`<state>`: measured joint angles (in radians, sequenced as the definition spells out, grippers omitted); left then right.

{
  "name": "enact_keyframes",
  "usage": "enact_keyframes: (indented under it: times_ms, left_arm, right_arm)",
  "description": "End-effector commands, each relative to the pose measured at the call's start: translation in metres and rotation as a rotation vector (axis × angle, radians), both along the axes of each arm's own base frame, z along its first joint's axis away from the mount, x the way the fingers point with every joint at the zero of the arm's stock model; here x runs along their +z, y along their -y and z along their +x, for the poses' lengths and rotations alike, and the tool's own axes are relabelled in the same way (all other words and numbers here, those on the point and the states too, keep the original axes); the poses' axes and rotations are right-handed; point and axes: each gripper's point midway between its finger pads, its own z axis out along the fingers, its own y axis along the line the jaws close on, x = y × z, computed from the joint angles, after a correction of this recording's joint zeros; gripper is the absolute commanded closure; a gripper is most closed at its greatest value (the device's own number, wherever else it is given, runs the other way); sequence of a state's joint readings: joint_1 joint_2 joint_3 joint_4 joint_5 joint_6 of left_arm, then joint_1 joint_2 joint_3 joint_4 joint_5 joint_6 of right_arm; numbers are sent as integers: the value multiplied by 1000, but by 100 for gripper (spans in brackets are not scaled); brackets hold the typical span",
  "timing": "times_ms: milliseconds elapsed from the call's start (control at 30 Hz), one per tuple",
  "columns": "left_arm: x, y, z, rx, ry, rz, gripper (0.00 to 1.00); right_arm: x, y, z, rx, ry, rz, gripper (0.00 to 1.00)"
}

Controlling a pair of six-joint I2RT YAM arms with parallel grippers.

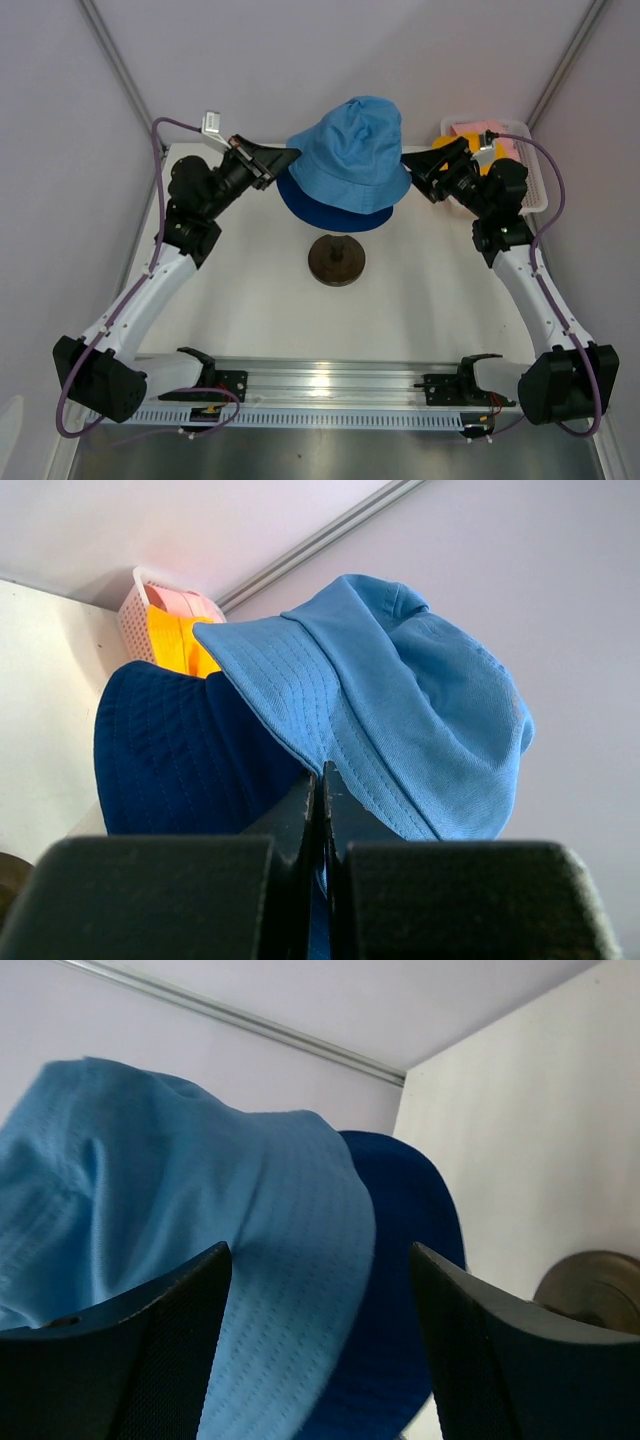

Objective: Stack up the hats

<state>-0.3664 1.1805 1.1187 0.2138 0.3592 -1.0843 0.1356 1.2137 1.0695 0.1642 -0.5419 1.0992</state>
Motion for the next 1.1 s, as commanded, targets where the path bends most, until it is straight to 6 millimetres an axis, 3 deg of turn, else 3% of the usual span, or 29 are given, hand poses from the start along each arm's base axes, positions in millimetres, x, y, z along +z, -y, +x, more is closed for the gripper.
enact_keyframes:
  times_ms: [0,67,300,500,600,633,700,733,967,1067]
  left_arm:
    - [22,4,-15,-17,80,4,99]
    - [21,6,-16,-25,82,2,99]
    - [20,10,-18,-30,94,-3,99]
    - [14,12,-18,-26,83,0,99]
    - [11,10,-18,-13,74,5,99]
    - [10,8,-17,1,68,11,99]
    - [8,4,-18,17,69,16,99]
    - [7,3,-18,29,73,22,99]
    - [-13,-15,-27,104,95,122,99]
    - [-34,-24,-29,145,67,181,99]
  right_arm:
    - [-7,5,-16,-24,-32,-5,25]
    - [-15,4,-21,-21,-69,44,25]
    - [10,-1,-27,13,-16,130,32]
    - [13,-4,-25,25,-8,214,44]
    - [9,-7,-25,34,-12,212,65]
    - [10,-7,-25,31,-6,212,79]
    - [8,-7,-25,28,-3,203,96]
    - [8,-7,-24,22,12,184,100]
    - [-28,-18,-28,-26,54,14,100]
    - [-34,-20,-26,-44,73,-31,100]
